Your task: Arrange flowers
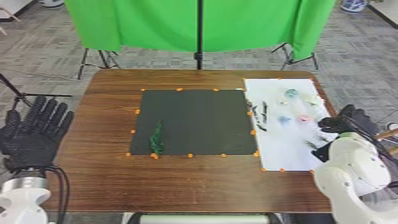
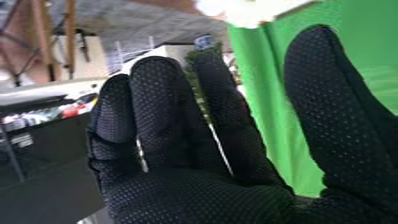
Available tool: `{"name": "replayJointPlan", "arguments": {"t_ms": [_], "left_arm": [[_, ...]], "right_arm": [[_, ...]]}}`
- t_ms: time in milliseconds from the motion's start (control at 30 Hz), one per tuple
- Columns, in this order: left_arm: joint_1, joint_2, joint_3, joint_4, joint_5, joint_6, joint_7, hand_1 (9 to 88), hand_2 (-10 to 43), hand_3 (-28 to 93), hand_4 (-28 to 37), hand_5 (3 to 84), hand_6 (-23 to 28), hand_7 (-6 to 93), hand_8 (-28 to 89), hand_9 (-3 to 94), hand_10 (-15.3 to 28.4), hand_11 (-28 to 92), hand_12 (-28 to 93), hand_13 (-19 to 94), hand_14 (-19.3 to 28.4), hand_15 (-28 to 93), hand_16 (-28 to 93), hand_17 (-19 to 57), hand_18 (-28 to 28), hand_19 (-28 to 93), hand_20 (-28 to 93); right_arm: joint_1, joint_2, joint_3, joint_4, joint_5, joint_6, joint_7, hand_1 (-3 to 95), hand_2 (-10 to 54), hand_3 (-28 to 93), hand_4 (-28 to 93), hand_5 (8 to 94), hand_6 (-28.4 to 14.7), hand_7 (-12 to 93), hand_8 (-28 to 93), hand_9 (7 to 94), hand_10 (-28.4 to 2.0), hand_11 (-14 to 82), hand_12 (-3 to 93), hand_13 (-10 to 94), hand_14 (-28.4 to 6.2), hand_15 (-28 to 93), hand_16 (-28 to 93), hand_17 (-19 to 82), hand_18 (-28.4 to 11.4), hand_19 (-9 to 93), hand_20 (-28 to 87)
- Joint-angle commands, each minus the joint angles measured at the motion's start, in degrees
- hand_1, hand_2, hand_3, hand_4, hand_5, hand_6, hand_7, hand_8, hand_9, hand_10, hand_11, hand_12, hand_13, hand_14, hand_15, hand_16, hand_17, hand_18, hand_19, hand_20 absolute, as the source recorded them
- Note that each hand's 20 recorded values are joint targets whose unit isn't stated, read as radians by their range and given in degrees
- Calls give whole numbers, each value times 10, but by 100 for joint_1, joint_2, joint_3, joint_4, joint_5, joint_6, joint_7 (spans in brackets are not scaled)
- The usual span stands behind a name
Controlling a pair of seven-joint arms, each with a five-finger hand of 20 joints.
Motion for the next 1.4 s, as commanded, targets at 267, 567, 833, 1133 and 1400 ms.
{"name": "replayJointPlan", "arguments": {"t_ms": [267, 567, 833, 1133, 1400], "left_arm": [[182, -146, -169, -43, -36, 147, 29, 262, 140, 724, -283, 469, 76, 130, -78, 395, 137, 162, 129, 303, 138, 298, -37, 6, 109, 217, 132], [248, -190, -144, -102, -65, 265, 11, 278, 163, 740, -273, 473, 76, 135, -80, 399, 138, 169, 130, 306, 142, 317, -37, 5, 109, 224, 134], [205, -189, -105, -65, -92, 248, -23, 280, 160, 737, -272, 473, 76, 135, -81, 399, 137, 171, 130, 306, 144, 328, -39, 1, 113, 234, 136], [206, -157, -105, -56, -94, 246, -56, 278, 156, 731, -279, 472, 76, 133, -80, 399, 137, 173, 130, 305, 145, 332, -40, 0, 114, 236, 135], [122, -69, -56, -20, -66, 229, -127, 277, 156, 730, -282, 472, 77, 134, -80, 399, 139, 172, 129, 308, 145, 348, -34, 0, 122, 271, 152]], "right_arm": [[-466, -113, 240, 63, 178, -737, 338, 491, -95, 726, -242, 639, -112, 163, -55, 578, -252, 224, 226, 512, -232, 716, 305, 291, -284, 843, 447], [-345, -85, -7, 299, -29, -318, 331, 623, -95, 634, -268, 747, -72, 191, 199, 616, -224, 277, 247, 504, -223, 710, 341, 299, -284, 854, 435], [-401, -14, -76, 355, -320, 166, 269, 650, -95, 661, -254, 776, -47, 280, 252, 721, -175, 148, 454, 510, -186, 670, 449, 316, -281, 875, 410], [-464, 205, -71, -222, -97, 1090, 245, 632, -95, 697, -247, 759, -50, 325, 254, 719, -168, 202, 487, 535, -181, 688, 460, 336, -280, 888, 396], [-107, 240, -452, -797, 642, 1846, 84, 605, -95, 704, -220, 703, -43, 415, 200, 744, -144, 403, 561, 653, -186, 792, 447, 419, -278, 932, 491]]}}
